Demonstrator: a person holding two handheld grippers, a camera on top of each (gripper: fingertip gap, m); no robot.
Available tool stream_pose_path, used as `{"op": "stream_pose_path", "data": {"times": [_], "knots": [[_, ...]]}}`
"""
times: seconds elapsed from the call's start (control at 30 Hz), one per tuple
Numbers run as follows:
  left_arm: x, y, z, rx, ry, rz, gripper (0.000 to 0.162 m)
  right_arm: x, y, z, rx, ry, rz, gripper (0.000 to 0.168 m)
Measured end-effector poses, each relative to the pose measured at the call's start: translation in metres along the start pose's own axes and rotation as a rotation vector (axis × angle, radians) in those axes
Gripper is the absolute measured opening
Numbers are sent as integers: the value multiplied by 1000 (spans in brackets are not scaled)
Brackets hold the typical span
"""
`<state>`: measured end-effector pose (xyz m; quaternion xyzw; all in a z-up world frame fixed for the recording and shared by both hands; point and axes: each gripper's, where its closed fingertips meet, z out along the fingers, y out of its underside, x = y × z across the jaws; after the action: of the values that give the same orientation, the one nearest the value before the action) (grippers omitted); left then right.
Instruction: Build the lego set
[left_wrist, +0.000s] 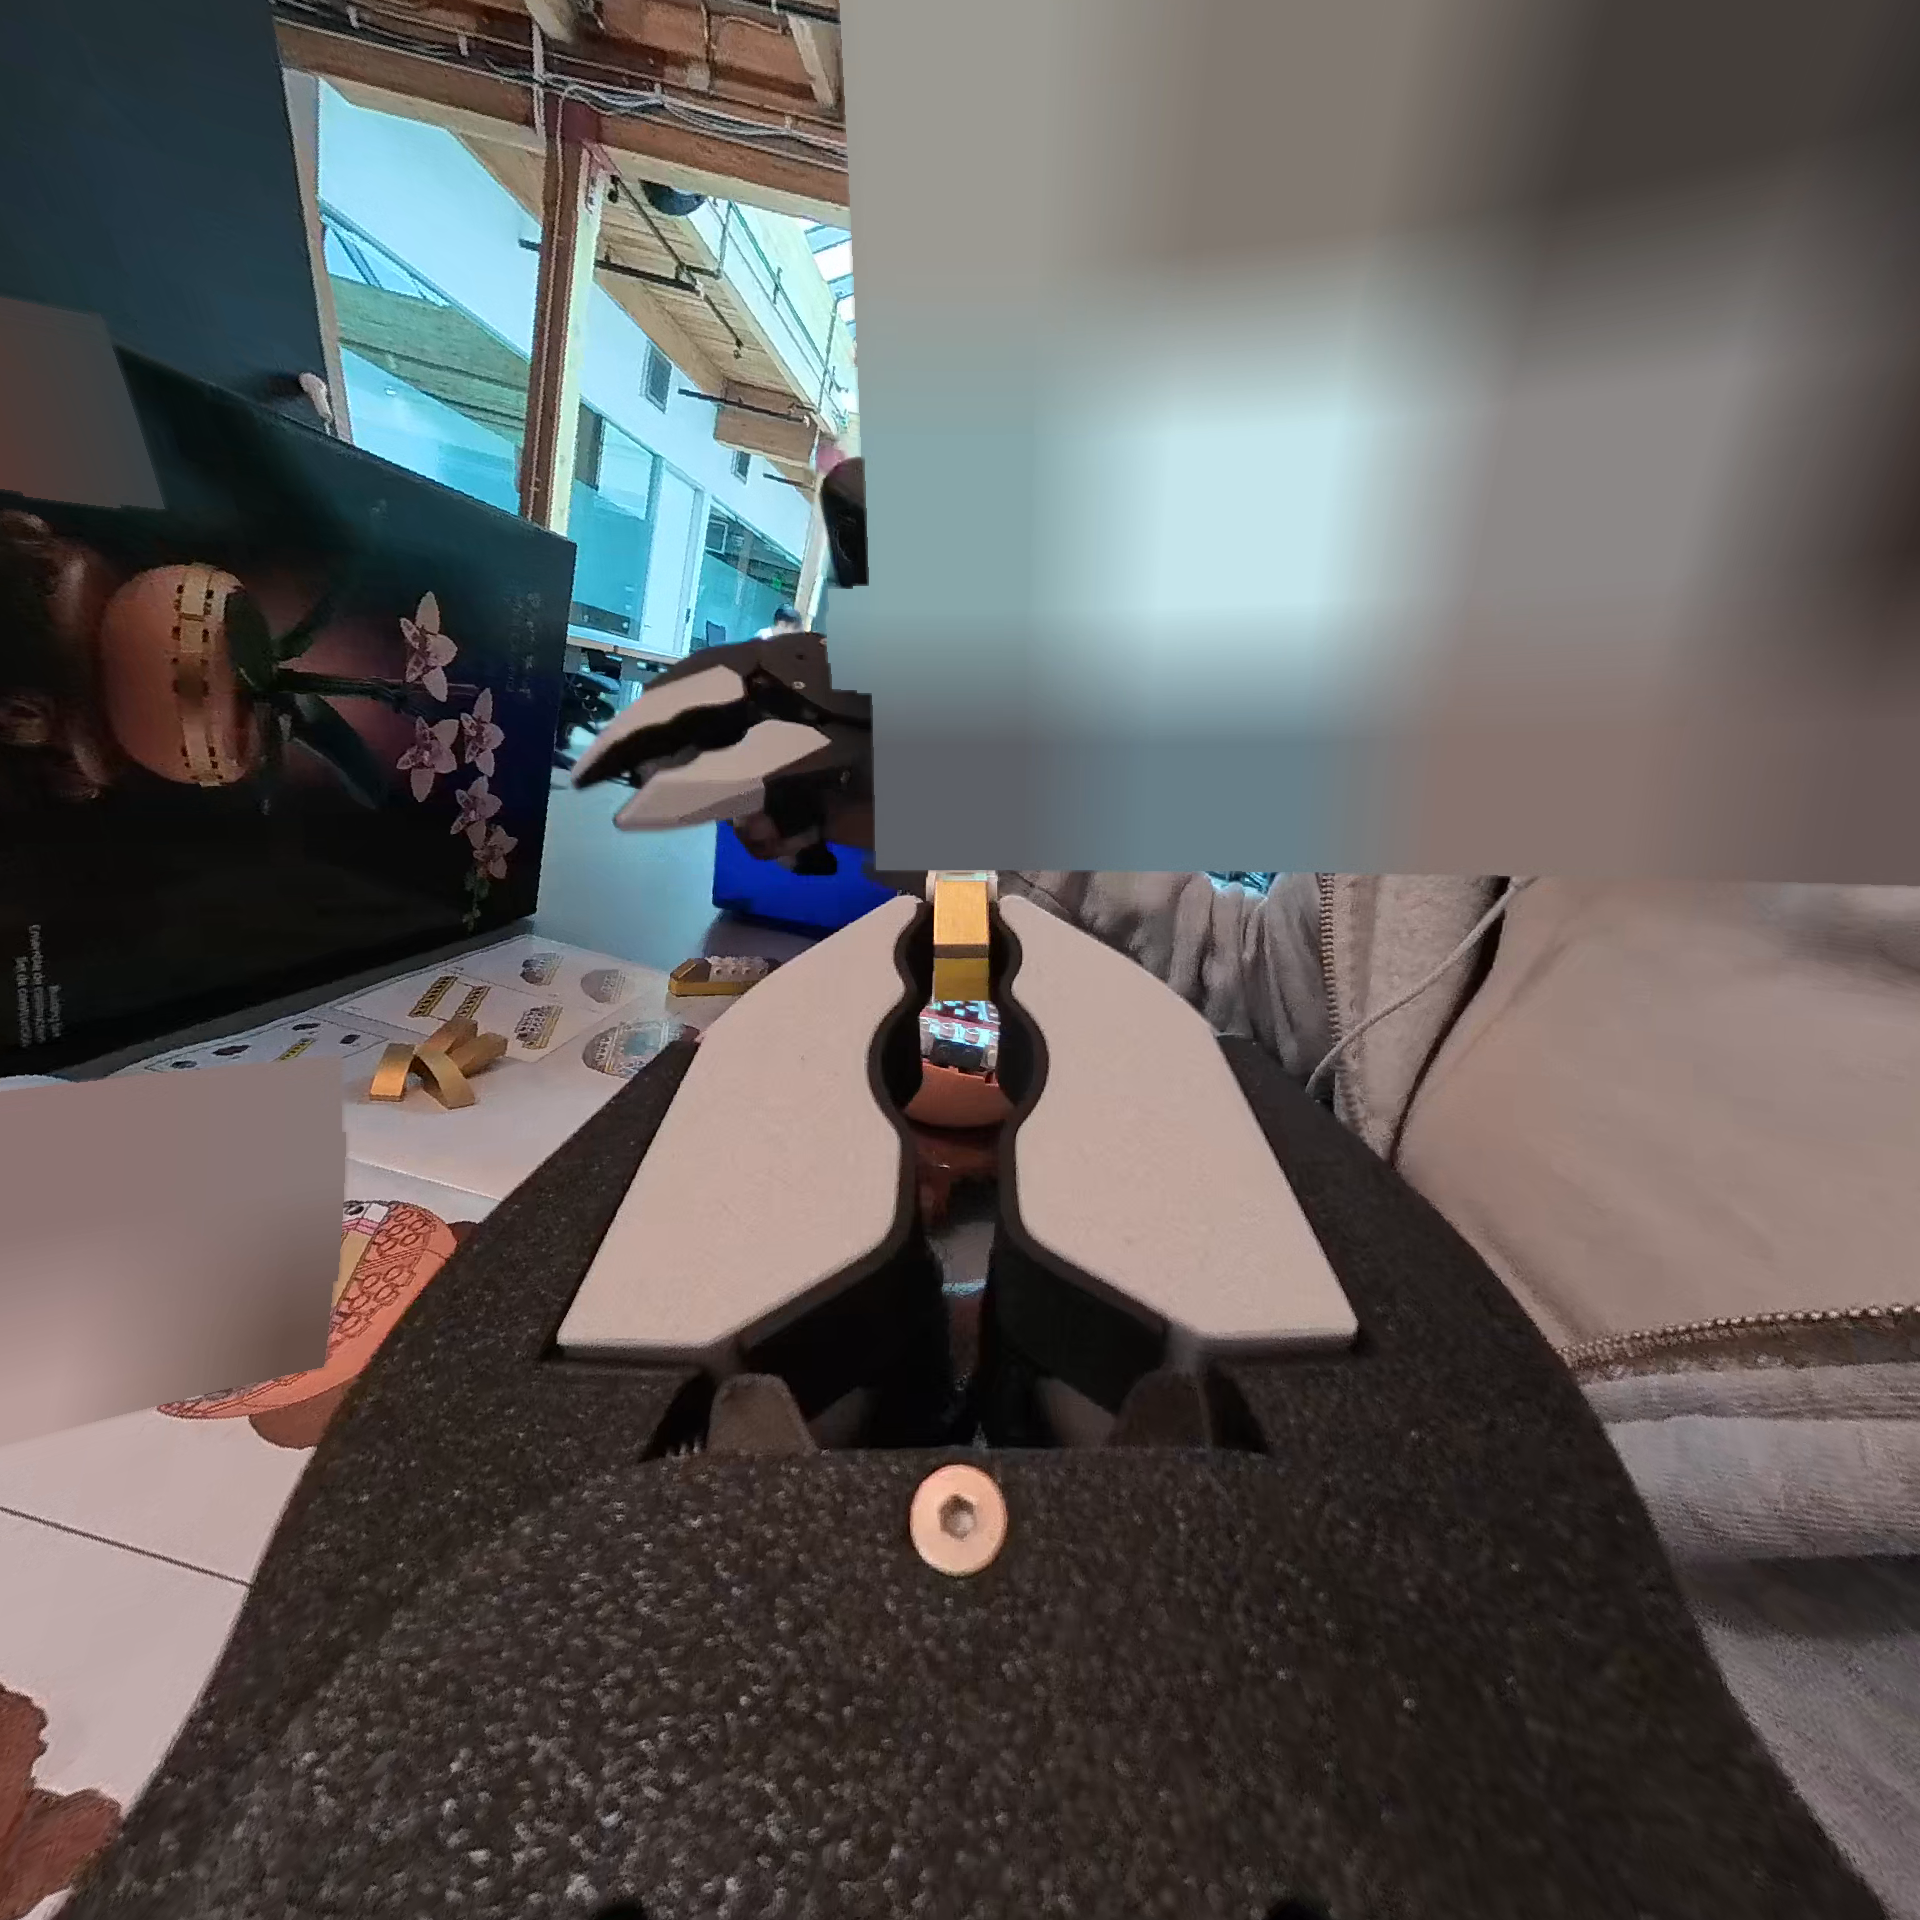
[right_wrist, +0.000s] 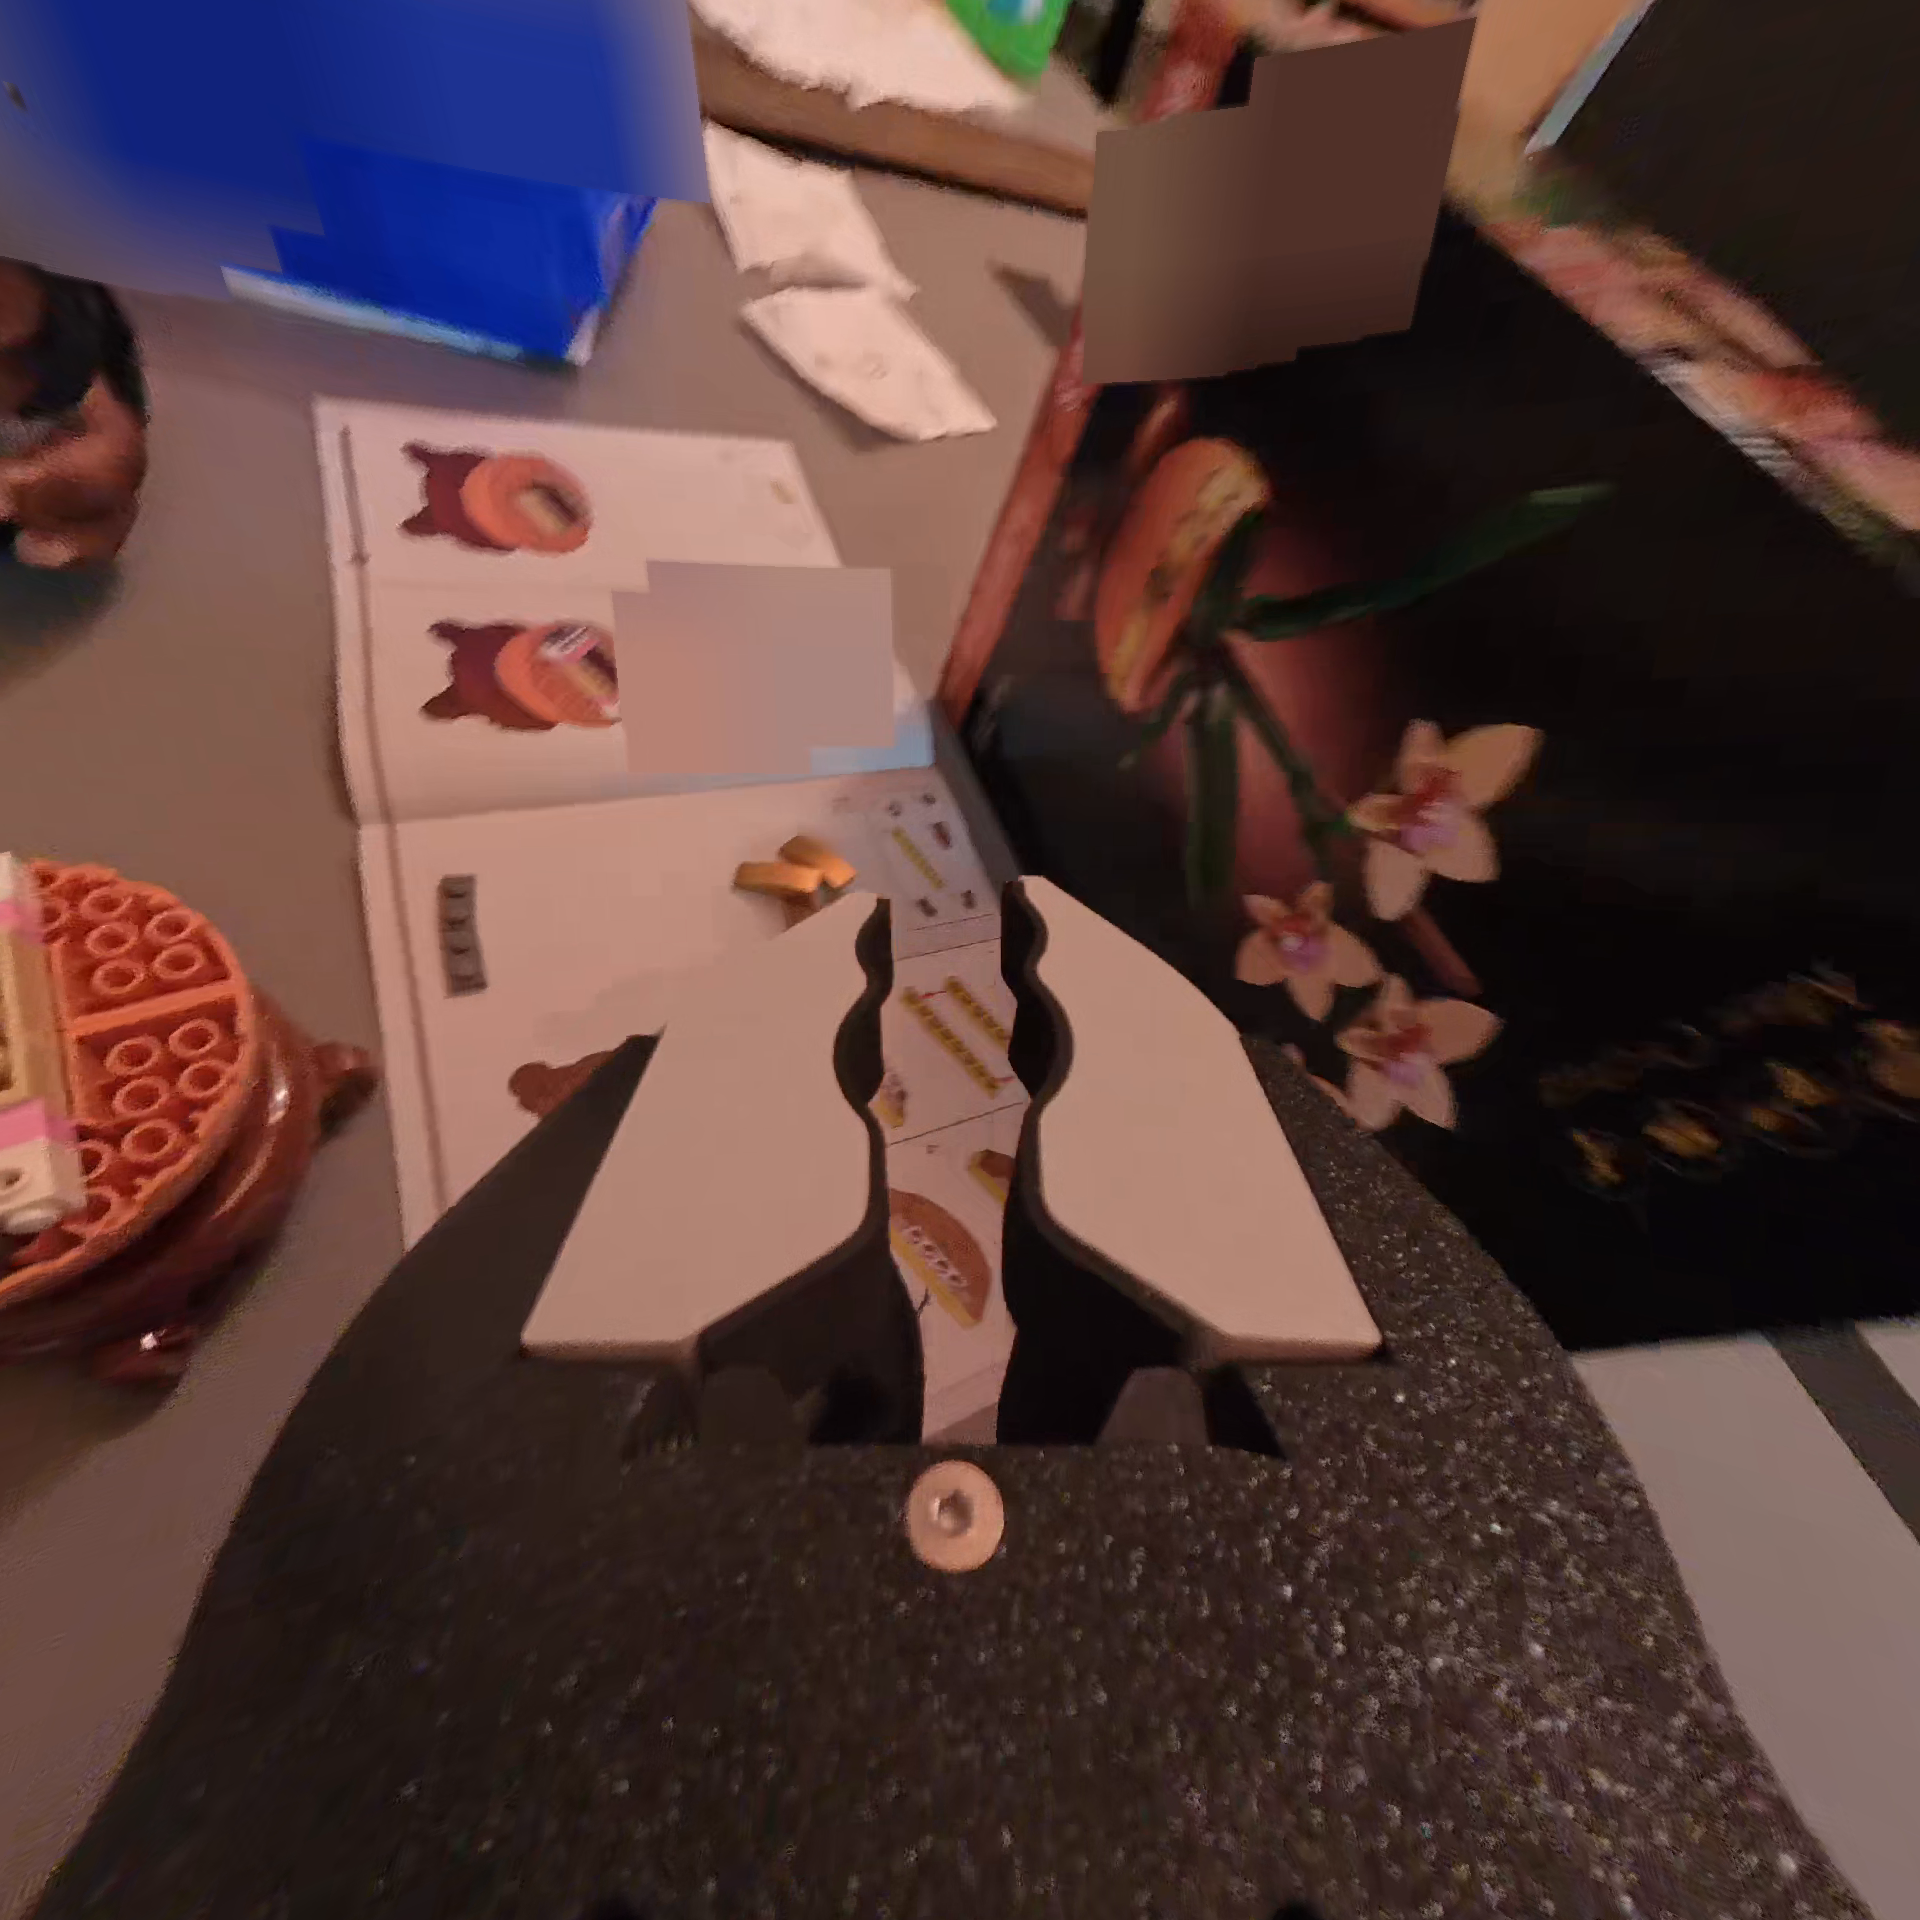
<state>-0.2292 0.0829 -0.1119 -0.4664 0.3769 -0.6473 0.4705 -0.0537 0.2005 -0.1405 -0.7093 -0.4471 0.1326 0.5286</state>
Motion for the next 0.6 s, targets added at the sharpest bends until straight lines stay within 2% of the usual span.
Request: {"op": "stream_pose_path", "data": {"times": [0.13, 0.3, 0.47, 0.6], "knots": [[1, 1, 1, -9, 8, 0, 8, 24, -8, -18, 136, 197, -1, 23], [1, 1, 1, -8, 12, 0, 8, 21, -1, -13, 160, 244, 18, 19], [1, 0, -1, 0, 1, 14, 8, 36, -9, -24, 417, 355, 138, 12], [0, 0, -2, 2, -5, 10, 8, 37, 2, -30, 437, 376, 166, 11]]}}
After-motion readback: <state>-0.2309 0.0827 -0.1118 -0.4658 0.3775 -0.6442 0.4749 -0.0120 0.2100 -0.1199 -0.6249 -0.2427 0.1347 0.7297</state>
